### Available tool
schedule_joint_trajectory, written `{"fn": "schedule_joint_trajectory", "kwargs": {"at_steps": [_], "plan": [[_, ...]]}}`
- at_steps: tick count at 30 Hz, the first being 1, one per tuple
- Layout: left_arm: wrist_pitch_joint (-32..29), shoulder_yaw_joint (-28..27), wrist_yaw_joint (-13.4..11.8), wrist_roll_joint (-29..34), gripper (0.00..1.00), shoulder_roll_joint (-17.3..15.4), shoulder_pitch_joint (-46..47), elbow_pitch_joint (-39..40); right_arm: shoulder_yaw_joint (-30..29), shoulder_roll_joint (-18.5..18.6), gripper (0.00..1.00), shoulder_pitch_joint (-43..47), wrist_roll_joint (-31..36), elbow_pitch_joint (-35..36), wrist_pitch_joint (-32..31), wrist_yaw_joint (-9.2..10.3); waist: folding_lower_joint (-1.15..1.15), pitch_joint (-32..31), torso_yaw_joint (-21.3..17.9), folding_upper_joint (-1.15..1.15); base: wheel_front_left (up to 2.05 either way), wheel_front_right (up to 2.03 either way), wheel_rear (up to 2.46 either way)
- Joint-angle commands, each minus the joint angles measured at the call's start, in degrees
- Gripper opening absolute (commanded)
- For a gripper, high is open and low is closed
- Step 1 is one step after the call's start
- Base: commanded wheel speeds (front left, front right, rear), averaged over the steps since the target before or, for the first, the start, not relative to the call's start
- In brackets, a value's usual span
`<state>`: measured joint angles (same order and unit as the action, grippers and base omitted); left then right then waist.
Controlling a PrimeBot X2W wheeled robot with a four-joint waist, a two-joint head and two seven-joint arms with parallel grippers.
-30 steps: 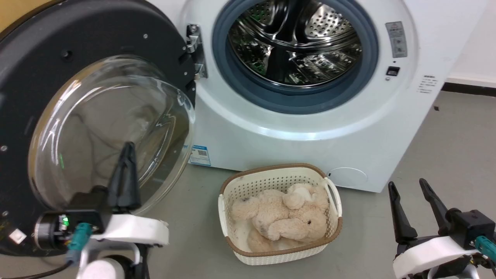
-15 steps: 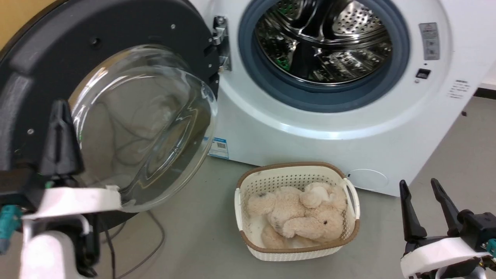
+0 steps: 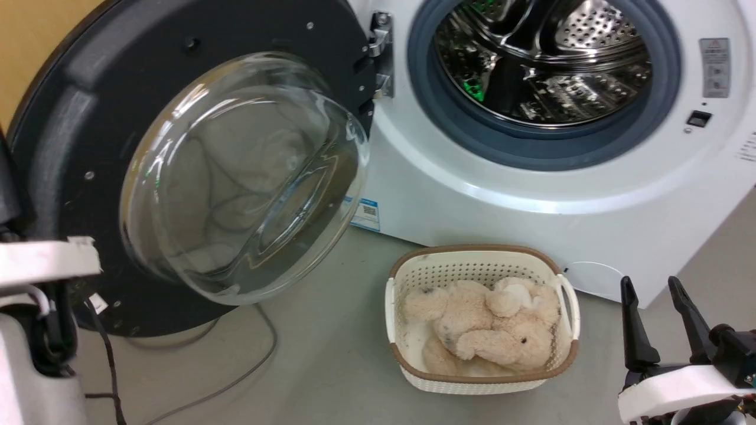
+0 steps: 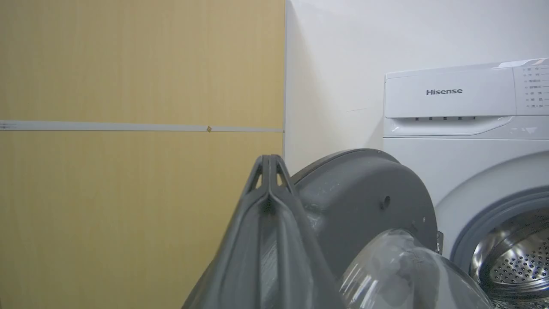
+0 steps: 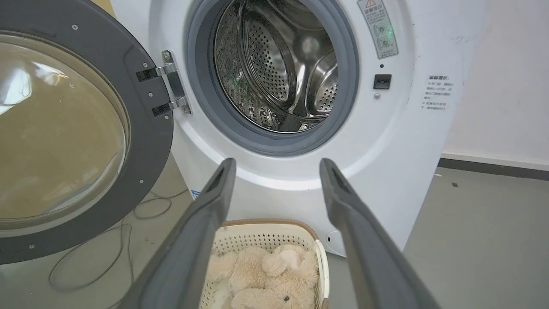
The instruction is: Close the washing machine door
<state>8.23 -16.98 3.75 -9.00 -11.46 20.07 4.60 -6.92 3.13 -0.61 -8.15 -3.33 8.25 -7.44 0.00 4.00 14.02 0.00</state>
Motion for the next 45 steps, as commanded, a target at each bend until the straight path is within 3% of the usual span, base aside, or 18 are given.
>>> {"fn": "schedule_joint_trajectory", "kwargs": {"at_steps": [1,14,18,23,32,45], "plan": [[0.61,-0.78,0.47,-1.24,0.0,-0.82,1.94,-1.18,-0.3,-0.14,1.0,-0.66,-0.35,-0.3,0.6,-0.03,0.0,0.27,0.75,0.0,0.0,0.0,0.0],[-2.03,-2.52,1.34,-13.45,0.0,-10.16,13.05,-17.72,-2.1,-0.17,1.0,-1.42,-1.02,-2.15,2.16,-0.03,0.0,1.76,3.44,0.0,0.0,0.0,0.0],[-7.44,-3.09,1.59,-19.18,0.0,-13.08,16.86,-23.64,-2.49,-0.18,1.0,-1.57,-1.33,-2.71,2.64,-0.03,0.0,2.44,3.75,0.0,0.0,0.0,0.0],[-18.33,-2.33,1.9,-26.44,0.0,-16.01,20.96,-30.03,-3.35,-0.19,1.0,-2.02,-1.59,-3.26,3.23,-0.03,0.0,3.47,4.26,0.0,0.0,0.0,0.0],[-33.13,-0.8,2.46,-36.8,0.0,-18.55,24.69,-36.78,-4.27,-0.21,1.0,-3.2,-2.07,-4.19,4.31,-0.04,0.0,5.01,5.24,0.0,0.0,0.0,0.0],[-50.35,3.22,3.33,-54.95,0.0,-21.01,16.85,-30.65,-6.22,-0.24,1.0,-3.18,-3.4,-5.24,5.98,-0.04,0.0,5.4,6.6,0.0,0.0,0.0,0.0]]}}
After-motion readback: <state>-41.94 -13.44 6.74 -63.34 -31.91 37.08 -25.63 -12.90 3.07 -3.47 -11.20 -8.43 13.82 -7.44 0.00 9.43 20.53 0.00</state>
